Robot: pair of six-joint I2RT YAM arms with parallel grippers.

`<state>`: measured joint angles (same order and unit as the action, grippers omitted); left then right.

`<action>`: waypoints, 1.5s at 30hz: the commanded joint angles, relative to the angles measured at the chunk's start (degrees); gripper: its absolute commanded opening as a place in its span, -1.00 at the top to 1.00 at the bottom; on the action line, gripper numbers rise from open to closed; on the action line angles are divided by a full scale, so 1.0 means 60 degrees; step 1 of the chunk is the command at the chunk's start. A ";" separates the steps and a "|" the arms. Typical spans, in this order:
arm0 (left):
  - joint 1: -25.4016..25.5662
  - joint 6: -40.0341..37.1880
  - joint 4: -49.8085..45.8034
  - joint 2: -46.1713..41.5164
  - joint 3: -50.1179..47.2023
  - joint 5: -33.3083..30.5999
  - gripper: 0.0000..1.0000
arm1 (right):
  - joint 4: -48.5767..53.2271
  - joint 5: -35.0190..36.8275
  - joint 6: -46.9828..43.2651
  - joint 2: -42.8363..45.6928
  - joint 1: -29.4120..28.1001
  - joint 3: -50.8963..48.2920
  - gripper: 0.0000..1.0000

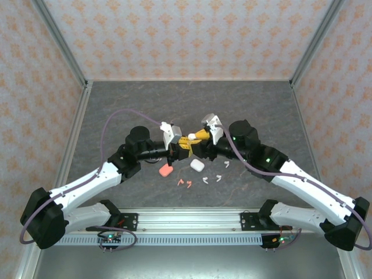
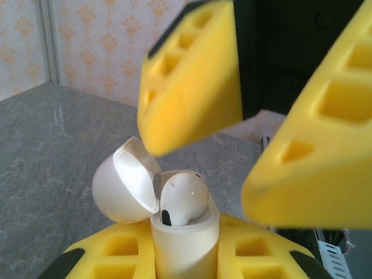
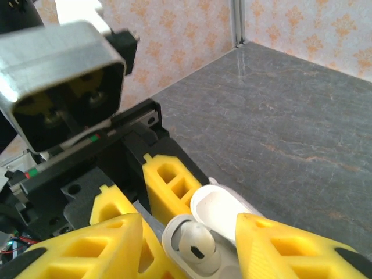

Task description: Insert wireless bluetooth earbuds into charging case

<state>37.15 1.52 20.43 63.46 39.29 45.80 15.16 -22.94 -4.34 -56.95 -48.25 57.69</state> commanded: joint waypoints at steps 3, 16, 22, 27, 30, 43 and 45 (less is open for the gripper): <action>0.0049 -0.0141 0.0275 -0.0304 0.0146 -0.0217 1.00 | 0.0541 -0.0119 0.0540 0.0298 0.0472 0.0904 0.01; 0.0049 -0.0265 0.0452 -0.0898 -0.0248 -0.0876 1.00 | 0.2679 0.1158 0.2001 0.0527 0.2329 0.0770 -0.10; 0.0049 -0.0352 0.0304 -0.1200 -0.0308 -0.0997 1.00 | 0.3389 0.0342 0.3136 0.0094 0.4046 -0.0085 -0.10; 0.0049 -0.0360 0.0259 -0.1242 -0.0299 -0.0997 1.00 | 0.3406 0.0422 0.3482 -0.0732 0.4492 -0.1108 -0.03; 0.0049 -0.0397 0.0221 -0.1246 -0.0300 -0.1012 1.00 | 0.2982 0.0591 0.3791 -0.1316 0.4616 -0.1793 0.05; 0.0049 -0.0454 0.0083 -0.1189 -0.0335 -0.1031 1.00 | 0.1795 0.0676 0.4060 -0.3493 0.4708 -0.2549 0.24; 0.0049 -0.0459 0.0068 -0.1196 -0.0326 -0.1041 1.00 | 0.1752 0.0651 0.4075 -0.3728 0.4702 -0.2554 0.25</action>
<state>37.15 -0.03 20.38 57.01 37.76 40.03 27.42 -19.70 19.27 -77.62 -20.43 43.29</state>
